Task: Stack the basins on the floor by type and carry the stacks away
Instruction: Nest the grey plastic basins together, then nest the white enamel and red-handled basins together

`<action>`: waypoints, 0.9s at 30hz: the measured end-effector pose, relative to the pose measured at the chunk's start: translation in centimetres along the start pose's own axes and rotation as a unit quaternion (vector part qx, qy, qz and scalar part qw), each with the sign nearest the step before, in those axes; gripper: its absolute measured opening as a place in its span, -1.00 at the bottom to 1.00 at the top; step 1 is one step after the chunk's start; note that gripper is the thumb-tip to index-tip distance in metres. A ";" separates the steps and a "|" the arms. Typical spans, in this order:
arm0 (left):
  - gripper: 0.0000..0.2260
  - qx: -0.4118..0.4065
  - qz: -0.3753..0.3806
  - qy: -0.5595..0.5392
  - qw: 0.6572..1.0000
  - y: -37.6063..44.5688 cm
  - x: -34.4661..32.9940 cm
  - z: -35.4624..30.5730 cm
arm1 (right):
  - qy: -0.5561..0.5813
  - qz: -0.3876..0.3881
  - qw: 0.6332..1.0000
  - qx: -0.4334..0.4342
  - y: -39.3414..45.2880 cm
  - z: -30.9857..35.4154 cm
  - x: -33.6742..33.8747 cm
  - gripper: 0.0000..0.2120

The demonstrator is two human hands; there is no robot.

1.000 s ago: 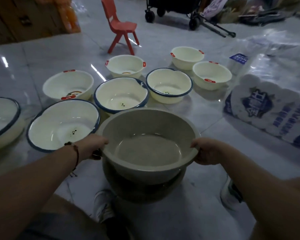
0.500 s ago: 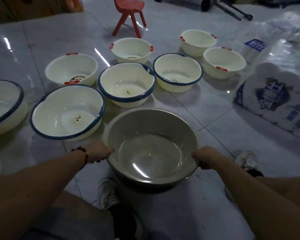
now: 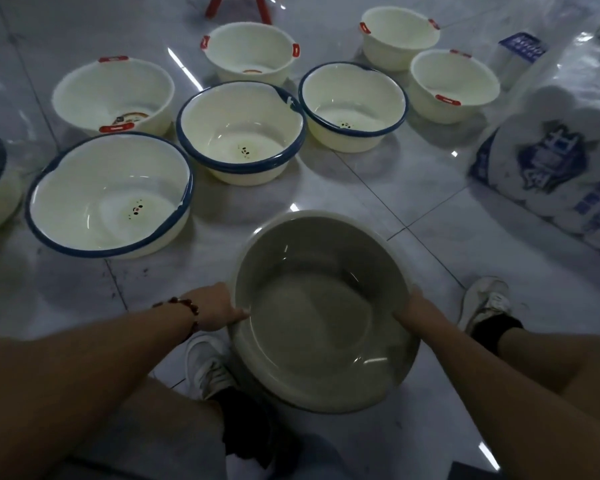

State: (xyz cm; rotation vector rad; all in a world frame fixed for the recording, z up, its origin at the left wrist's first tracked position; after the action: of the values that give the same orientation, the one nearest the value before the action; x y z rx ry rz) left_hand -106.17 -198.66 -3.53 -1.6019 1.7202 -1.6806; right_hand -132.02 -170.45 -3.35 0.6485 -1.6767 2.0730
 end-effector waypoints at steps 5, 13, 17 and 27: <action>-0.51 -0.015 0.054 0.029 0.998 0.5 -0.5 0.6 | 0.009 -0.048 0.999 0.012 0.8 0.1 -1.4 -0.32; -0.37 0.077 0.037 0.236 0.968 2.4 -0.5 1.2 | -0.006 0.022 1.000 0.017 1.1 0.9 -0.6 -0.02; -0.35 0.115 0.003 0.375 0.920 1.3 0.6 -1.0 | -0.078 0.039 0.994 0.065 0.3 2.1 0.8 -0.07; -0.36 -0.048 -0.240 0.201 0.949 -10.8 5.1 -2.8 | -0.261 -0.031 0.927 0.268 -9.4 15.8 2.8 -0.18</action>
State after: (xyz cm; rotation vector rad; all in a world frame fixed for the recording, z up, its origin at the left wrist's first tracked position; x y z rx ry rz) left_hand -104.73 -198.32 8.70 -1.9477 1.6932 -2.3219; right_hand -127.25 -183.98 8.47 1.5197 -1.2710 2.4697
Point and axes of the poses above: each hand's wrist, its own y-axis towards the middle knuckle, its own x-axis out of the back of the hand, z = x × y, the point moved 3 cm from there along y, towards the middle knuckle, and after that the axes turned 12 degrees about z, right-handed, at the moved point
